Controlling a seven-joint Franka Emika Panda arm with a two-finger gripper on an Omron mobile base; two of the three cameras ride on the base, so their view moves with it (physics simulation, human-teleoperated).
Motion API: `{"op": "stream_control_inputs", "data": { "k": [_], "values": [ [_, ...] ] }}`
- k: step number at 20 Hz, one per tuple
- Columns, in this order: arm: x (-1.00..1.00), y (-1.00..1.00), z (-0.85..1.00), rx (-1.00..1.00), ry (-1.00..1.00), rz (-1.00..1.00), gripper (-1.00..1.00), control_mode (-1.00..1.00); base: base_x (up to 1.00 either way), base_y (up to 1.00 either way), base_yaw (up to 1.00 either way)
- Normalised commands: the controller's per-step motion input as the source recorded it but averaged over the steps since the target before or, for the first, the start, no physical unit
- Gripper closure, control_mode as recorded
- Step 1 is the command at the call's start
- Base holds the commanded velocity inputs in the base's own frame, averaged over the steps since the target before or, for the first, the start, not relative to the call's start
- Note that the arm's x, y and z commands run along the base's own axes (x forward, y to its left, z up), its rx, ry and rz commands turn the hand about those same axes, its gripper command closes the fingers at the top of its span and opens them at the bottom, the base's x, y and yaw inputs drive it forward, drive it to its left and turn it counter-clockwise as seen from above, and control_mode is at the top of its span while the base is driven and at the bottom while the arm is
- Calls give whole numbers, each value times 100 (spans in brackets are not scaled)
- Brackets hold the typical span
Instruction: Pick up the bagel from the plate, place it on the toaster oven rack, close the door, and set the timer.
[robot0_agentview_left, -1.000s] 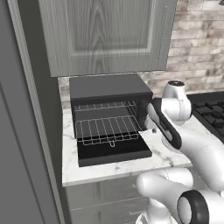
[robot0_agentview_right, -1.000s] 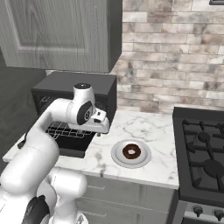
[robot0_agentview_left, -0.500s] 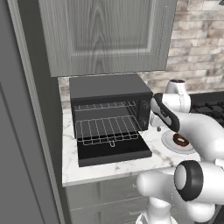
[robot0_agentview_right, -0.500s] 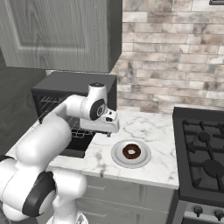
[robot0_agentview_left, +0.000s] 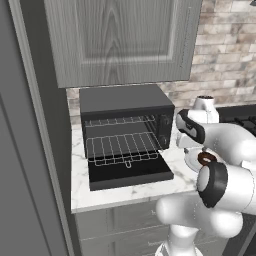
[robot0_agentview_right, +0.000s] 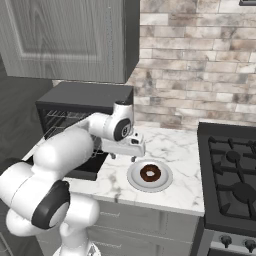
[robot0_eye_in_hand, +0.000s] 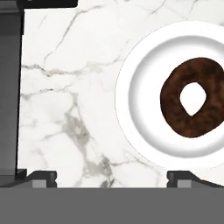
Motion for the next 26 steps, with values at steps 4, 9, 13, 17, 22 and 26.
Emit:
{"op": "stream_control_inputs", "data": {
  "k": [4, 9, 13, 17, 22, 26],
  "values": [
    [10, -14, -25, 0, 0, 0, -100, -100, 0, 0, 0],
    [10, -15, -24, 0, 0, 0, -100, -100, 0, 0, 0],
    [6, -24, -24, 0, 0, 0, -100, -100, 0, 0, 0],
    [8, -28, -20, 0, 0, 0, -100, -100, 0, 0, 0],
    [13, -23, -18, 0, 0, 0, -100, -100, 0, 0, 0],
    [7, -13, -17, 0, 0, 0, -100, -100, 0, 0, 0]
  ]
}}
